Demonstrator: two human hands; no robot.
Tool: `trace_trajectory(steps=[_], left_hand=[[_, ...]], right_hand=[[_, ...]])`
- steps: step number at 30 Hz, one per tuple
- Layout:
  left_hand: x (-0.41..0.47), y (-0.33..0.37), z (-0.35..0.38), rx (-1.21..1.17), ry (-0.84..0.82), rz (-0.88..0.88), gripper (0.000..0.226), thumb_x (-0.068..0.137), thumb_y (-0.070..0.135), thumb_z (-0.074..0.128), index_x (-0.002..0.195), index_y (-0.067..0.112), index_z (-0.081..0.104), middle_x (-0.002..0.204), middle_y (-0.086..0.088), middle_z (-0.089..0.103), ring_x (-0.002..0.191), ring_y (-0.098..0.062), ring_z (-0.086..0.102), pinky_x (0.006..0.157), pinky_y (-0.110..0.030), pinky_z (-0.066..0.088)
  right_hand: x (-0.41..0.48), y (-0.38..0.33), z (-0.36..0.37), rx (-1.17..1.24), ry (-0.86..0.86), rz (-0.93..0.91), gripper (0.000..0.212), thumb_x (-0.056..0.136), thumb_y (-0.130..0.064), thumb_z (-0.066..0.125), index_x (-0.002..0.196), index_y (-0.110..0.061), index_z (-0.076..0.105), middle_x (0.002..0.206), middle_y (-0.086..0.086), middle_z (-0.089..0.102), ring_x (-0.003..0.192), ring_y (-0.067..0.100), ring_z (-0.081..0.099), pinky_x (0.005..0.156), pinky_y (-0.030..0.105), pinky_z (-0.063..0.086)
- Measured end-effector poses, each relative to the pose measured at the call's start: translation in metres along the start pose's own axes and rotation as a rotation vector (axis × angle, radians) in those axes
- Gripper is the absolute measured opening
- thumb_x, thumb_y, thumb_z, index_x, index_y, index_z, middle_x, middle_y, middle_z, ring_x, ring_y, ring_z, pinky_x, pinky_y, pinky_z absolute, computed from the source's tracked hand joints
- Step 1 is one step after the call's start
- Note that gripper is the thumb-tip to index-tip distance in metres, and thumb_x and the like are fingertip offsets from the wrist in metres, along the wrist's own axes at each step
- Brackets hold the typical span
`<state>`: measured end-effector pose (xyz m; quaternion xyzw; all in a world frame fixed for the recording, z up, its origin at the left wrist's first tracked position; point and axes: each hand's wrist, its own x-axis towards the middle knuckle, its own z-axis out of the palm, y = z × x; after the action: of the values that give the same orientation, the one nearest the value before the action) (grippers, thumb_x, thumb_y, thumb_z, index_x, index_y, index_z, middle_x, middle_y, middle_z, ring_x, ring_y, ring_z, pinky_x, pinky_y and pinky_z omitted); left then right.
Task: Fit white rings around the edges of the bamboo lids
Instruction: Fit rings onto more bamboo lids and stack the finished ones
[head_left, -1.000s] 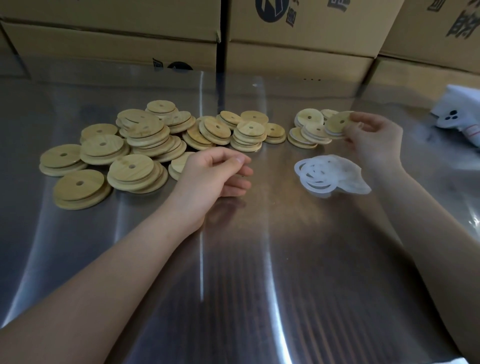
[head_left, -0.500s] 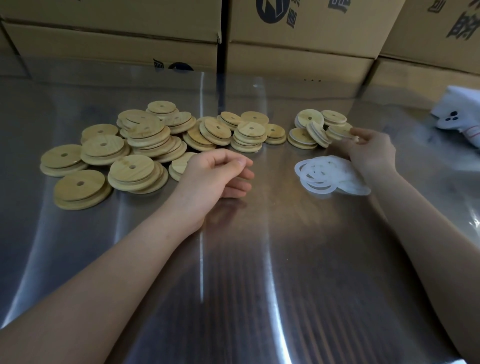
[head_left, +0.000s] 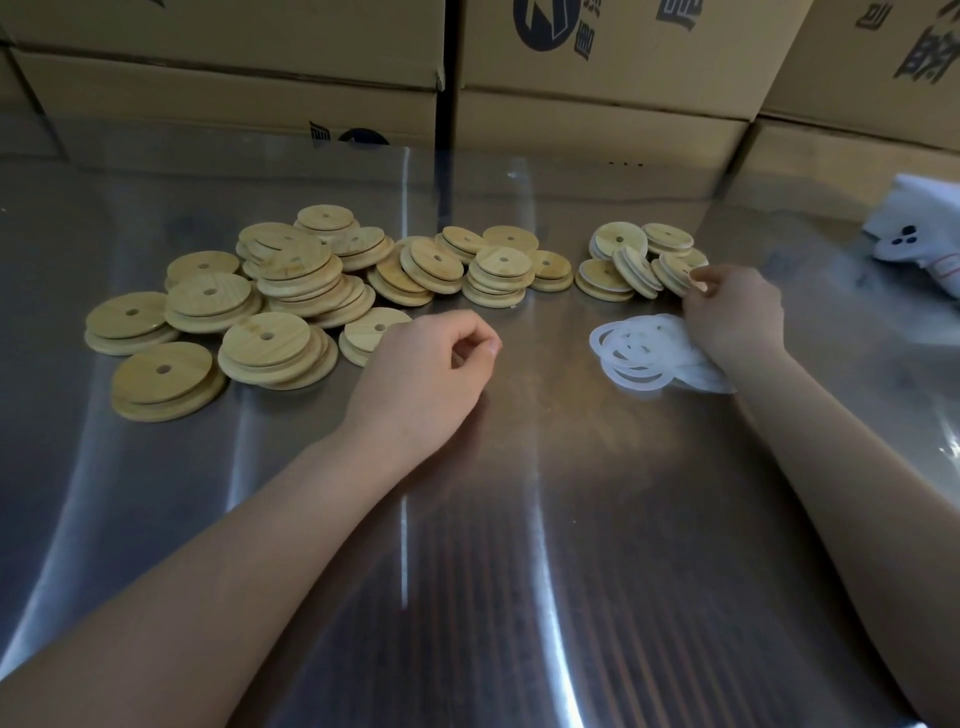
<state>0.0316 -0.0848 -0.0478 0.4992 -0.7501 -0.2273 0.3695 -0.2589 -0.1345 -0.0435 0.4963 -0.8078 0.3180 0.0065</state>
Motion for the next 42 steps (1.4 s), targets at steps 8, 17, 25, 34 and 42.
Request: trace_trajectory(steps=[8,17,25,34,42], left_hand=[[0.008,-0.016,-0.016,0.578,0.204,-0.073,0.029,0.088,0.023,0.062,0.115,0.015,0.067,0.115,-0.011,0.06,0.106,-0.035,0.052,0.085,-0.041,0.042],[0.008,-0.015,-0.015,0.652,0.129,-0.112,0.026,0.089,0.027,0.061,0.112,0.018,0.069,0.12,-0.001,0.063,0.11,-0.034,0.046,0.079,-0.037,0.027],[0.007,-0.014,-0.01,0.422,0.087,0.006,0.02,0.088,0.025,0.065,0.107,0.022,0.071,0.112,0.003,0.063,0.106,-0.023,0.053,0.084,-0.034,0.042],[0.01,-0.019,-0.004,0.445,0.053,-0.116,0.065,0.083,0.047,0.068,0.138,0.016,0.05,0.125,-0.008,0.047,0.123,-0.029,0.044,0.098,-0.036,0.038],[0.011,-0.019,-0.004,0.468,0.032,-0.202,0.066,0.078,0.059,0.068,0.125,0.015,0.056,0.123,-0.009,0.046,0.121,-0.031,0.04,0.094,-0.038,0.035]], right_hand=[[-0.019,-0.032,-0.004,0.079,0.047,-0.307,0.033,0.086,-0.006,0.048,0.107,-0.014,0.073,0.109,0.008,0.068,0.102,0.023,0.058,0.08,0.025,0.037],[-0.031,-0.042,0.0,-0.165,-0.31,-0.599,0.03,0.082,0.0,0.055,0.102,-0.012,0.075,0.103,0.007,0.067,0.106,0.028,0.054,0.091,0.042,0.043],[-0.028,-0.037,0.009,-0.258,-0.237,-0.558,0.029,0.086,-0.005,0.053,0.091,-0.024,0.074,0.099,-0.001,0.066,0.102,0.025,0.055,0.082,0.035,0.022],[-0.03,-0.043,0.003,-0.267,-0.245,-0.562,0.033,0.091,-0.001,0.052,0.103,-0.023,0.074,0.094,-0.004,0.051,0.106,0.026,0.048,0.084,0.037,0.021],[-0.038,-0.055,-0.006,-0.081,-0.279,-0.573,0.024,0.095,0.0,0.051,0.106,-0.008,0.071,0.097,0.005,0.045,0.098,0.023,0.047,0.083,0.027,0.031]])
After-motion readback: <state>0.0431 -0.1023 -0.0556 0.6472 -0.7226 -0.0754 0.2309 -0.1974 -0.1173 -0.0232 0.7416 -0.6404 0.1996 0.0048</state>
